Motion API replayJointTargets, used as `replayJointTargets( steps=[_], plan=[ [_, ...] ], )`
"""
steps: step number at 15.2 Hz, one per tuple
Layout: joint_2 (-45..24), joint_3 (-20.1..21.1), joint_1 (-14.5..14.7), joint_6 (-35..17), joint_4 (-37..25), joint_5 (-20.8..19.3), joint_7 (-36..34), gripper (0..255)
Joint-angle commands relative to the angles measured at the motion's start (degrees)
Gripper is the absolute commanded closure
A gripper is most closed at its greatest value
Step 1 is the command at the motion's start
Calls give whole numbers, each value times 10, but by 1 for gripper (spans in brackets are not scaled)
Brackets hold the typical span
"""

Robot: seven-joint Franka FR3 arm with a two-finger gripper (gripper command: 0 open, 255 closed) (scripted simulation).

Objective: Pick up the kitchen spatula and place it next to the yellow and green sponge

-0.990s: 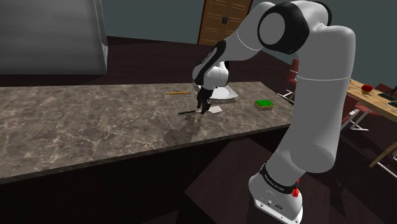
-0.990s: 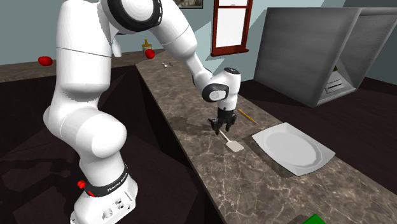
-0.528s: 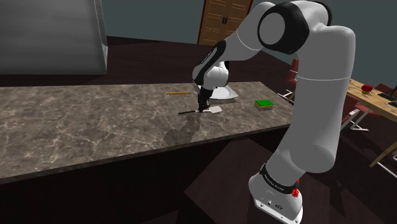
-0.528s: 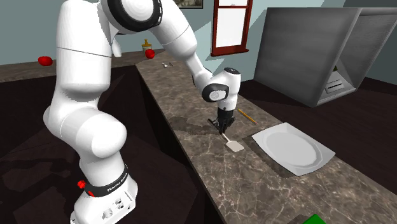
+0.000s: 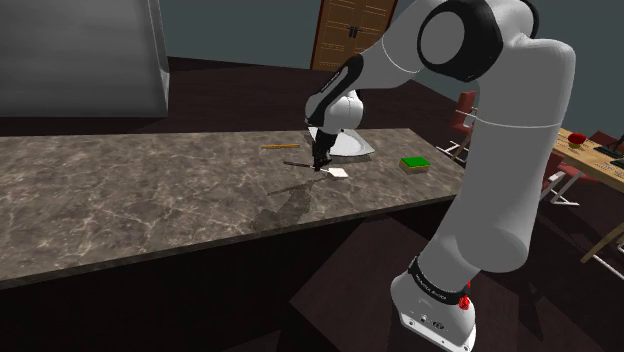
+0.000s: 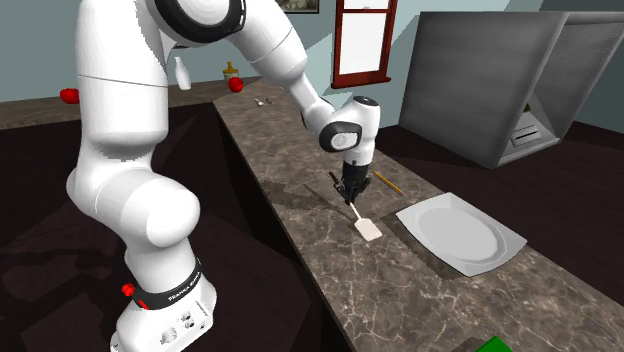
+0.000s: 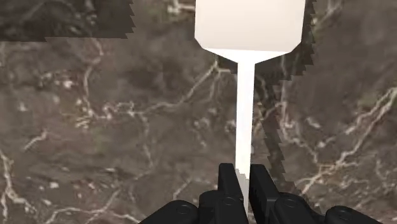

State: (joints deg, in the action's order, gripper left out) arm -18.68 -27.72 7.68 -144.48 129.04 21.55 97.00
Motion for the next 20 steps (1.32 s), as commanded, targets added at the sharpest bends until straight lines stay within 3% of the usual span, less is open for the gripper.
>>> replayJointTargets(
  steps=[1,12,20],
  plan=[
    [13,-7,6,10,1,-13,-10,255],
    [85,-37,27,77,-8,-83,-62,255],
    [136,-89,-28,65,55,-114,28,255]
  ],
)
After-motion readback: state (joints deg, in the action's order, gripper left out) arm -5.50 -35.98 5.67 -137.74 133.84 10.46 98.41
